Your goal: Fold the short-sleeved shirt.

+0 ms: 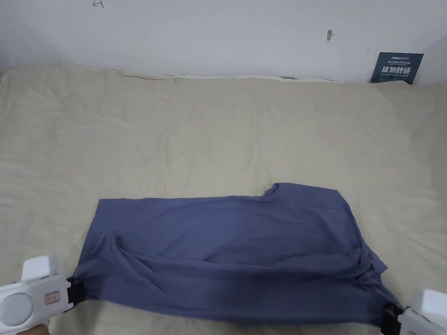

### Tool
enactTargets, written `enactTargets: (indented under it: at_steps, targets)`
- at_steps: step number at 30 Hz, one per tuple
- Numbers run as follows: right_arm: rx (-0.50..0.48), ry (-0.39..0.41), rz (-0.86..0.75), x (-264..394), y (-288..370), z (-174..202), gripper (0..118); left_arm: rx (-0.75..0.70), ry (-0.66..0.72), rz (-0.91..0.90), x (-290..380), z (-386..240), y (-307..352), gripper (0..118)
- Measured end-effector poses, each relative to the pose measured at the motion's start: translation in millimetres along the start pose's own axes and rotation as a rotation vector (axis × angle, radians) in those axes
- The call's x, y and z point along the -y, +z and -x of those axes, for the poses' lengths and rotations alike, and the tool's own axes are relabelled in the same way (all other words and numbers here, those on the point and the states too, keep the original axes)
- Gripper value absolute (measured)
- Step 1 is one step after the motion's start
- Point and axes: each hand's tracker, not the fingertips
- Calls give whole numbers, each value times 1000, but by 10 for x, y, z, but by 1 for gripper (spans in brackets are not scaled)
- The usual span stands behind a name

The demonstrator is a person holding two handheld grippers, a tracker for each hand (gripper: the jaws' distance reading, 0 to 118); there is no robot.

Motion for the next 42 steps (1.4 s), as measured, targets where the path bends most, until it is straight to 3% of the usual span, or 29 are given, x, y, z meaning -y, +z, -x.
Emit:
enactTargets:
  at_steps: [1,4,10,14,16,17,18,19,20,21,27,32,34,37,38,39,40,41,42]
  targets:
    - [-10,-3,10,110,67,-63,11,0,0,16,82,69,27,8]
    - [-63,-130,93,388,49,-171,11,-9,-12,104,317,122,87,8]
    - [-10,-84,123,507,-120,-135,11,-38,-9,104,418,148,-62,8]
    - [1,-95,137,472,-149,-165,11,-79,-50,102,373,8,55,8]
    - [-3,-91,133,417,-70,-173,28,-99,-58,104,354,-30,117,32]
    - [-1,-82,115,362,-1,-170,46,-116,-60,112,311,-49,158,56]
    - [-8,-70,66,295,80,-162,76,-110,-57,108,270,-57,216,89]
    - [-24,-54,19,198,187,-145,97,-76,-42,67,242,-54,279,109]
    - [-30,-40,-30,87,303,-115,111,-42,-30,3,186,-92,393,118]
    - [-41,-29,-87,-15,406,-76,113,-16,-18,-64,127,-141,515,118]
    - [-105,76,-424,-617,1220,318,111,67,-46,-403,-252,-678,1298,116]
    - [-68,121,-638,-741,1674,675,107,82,-70,-612,-349,-1033,1631,112]
    - [-51,141,-700,-763,1753,779,93,90,-77,-647,-353,-1136,1686,91]
    - [-30,152,-725,-769,1794,895,83,70,-154,-728,-306,-1263,1669,78]
    - [-30,156,-728,-771,1792,920,71,54,-170,-737,-289,-1311,1663,58]
    - [-34,160,-729,-771,1788,937,48,51,-172,-737,-272,-1350,1645,26]
    - [-33,165,-733,-766,1778,961,26,51,-179,-737,-271,-1372,1622,5]
    - [-34,166,-734,-789,1745,966,6,64,-186,-736,-276,-1370,1620,0]
    - [-24,161,-736,-789,1738,972,2,84,-202,-732,-282,-1368,1612,0]
